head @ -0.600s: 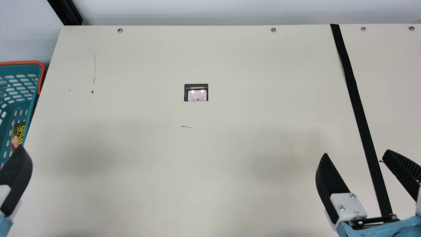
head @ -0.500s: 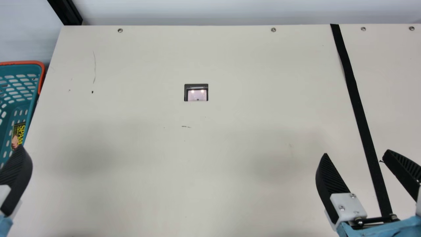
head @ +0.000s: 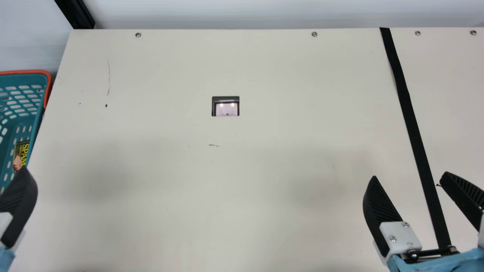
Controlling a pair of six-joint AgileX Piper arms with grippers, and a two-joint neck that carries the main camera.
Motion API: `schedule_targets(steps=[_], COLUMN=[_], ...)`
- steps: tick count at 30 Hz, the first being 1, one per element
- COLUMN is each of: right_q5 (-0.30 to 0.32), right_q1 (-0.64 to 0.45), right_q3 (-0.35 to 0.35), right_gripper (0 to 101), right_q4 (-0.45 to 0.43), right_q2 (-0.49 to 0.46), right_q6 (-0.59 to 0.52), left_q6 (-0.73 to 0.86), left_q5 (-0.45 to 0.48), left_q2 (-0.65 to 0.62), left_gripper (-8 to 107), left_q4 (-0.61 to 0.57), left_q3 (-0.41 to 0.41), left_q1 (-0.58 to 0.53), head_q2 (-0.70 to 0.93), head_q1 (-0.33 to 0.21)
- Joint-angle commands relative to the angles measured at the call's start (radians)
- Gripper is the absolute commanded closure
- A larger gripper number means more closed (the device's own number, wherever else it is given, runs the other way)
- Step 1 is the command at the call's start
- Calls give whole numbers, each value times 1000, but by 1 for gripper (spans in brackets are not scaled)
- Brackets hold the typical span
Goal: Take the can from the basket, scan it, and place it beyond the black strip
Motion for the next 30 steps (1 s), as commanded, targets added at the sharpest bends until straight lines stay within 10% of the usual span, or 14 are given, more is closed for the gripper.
schedule_targets(steps=[1,30], right_q5=[0,0], right_q1=[0,0], right_q3=[0,0], right_gripper=[0,0], right_q4=[0,0], right_q2=[0,0], right_q6=[0,0], left_q6=[0,0], left_q5=[0,0], left_q2=[0,0], left_gripper=[9,9], left_q4=[0,0], left_q3=[0,0], left_q1=[0,0], head_q2=[6,6], head_q1=[-17,-17])
